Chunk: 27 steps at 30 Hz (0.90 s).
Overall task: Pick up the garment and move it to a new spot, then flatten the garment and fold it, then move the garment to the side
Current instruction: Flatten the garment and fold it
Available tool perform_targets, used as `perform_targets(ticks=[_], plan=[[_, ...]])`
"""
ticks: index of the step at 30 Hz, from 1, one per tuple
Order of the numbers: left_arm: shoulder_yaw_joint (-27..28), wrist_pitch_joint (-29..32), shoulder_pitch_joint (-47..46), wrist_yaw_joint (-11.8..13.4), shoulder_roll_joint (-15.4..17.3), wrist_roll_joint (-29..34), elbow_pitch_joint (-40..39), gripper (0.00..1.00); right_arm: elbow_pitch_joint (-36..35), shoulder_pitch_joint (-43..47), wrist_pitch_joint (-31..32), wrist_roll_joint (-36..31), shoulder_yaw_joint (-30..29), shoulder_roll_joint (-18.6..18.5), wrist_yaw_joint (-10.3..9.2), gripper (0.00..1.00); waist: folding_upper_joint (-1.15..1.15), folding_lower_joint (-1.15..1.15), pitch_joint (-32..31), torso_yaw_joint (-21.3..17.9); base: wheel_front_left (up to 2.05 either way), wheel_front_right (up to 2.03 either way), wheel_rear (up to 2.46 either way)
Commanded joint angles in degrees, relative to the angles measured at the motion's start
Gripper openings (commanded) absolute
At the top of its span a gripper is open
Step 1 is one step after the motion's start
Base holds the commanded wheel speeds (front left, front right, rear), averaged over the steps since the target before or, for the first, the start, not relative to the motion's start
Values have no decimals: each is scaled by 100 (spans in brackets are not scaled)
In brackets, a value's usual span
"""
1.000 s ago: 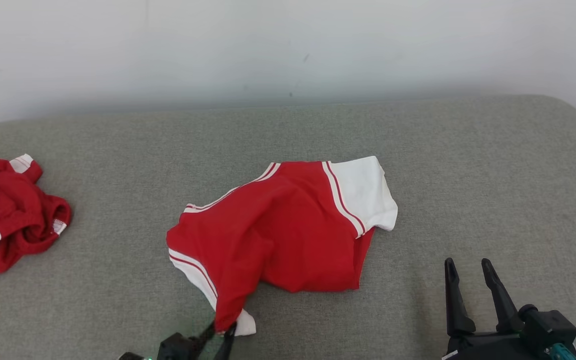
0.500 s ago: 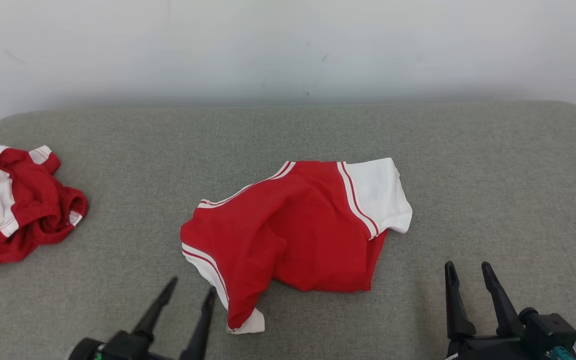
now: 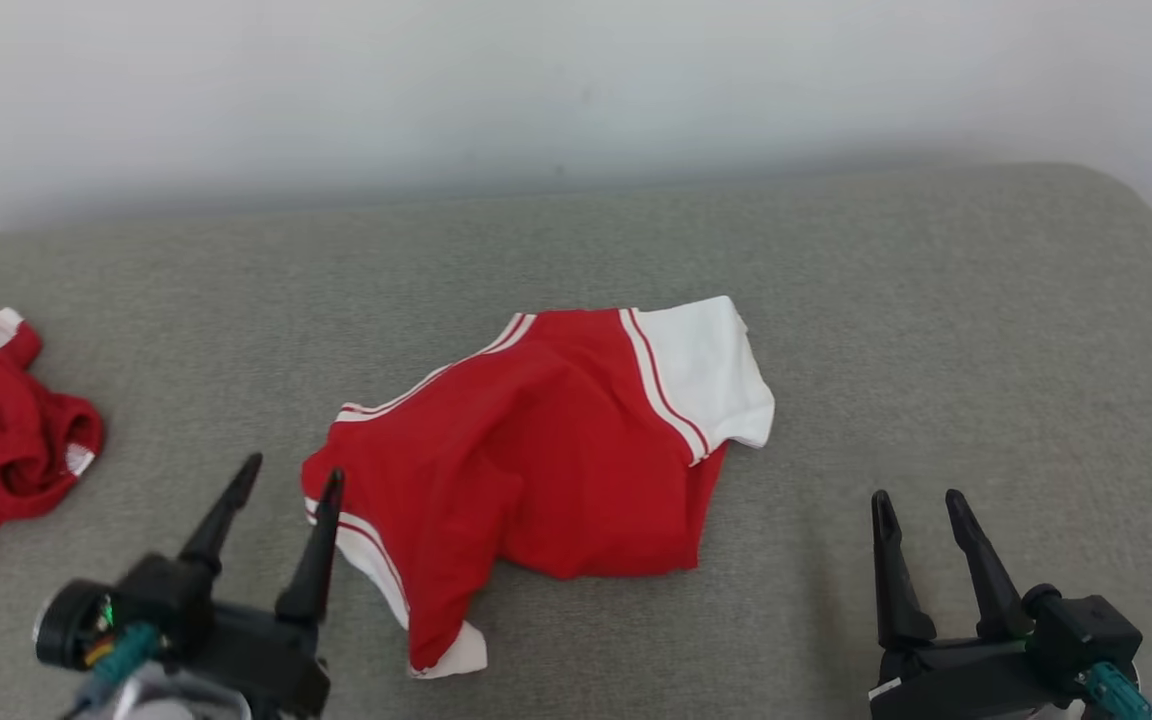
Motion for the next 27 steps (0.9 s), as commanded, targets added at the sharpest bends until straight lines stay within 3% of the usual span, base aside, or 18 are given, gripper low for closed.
perform_targets(ticks=[1, 14, 20, 27], plan=[[25, 61, -223, -43, 43, -124, 58, 100, -3, -56, -12, 21, 8, -7, -11, 100, 0, 0, 174, -295, 0, 0, 0], [-274, 1840, -1652, -78, 1016, -1354, 1004, 100, 56, -366, -12, 508, 277, -5, -11, 100, 0, 0, 657, -1279, 0, 0, 0], [-487, 2423, -1840, -79, 1327, -1622, 1348, 100, 72, -424, -12, 604, 276, -5, -11, 100, 0, 0, 752, -1447, 0, 0, 0], [-487, 2813, -1931, -43, 1431, -1870, 1879, 100, 71, -424, -12, 575, 189, -5, -11, 100, 0, 0, 775, -1436, 0, 0, 0]])
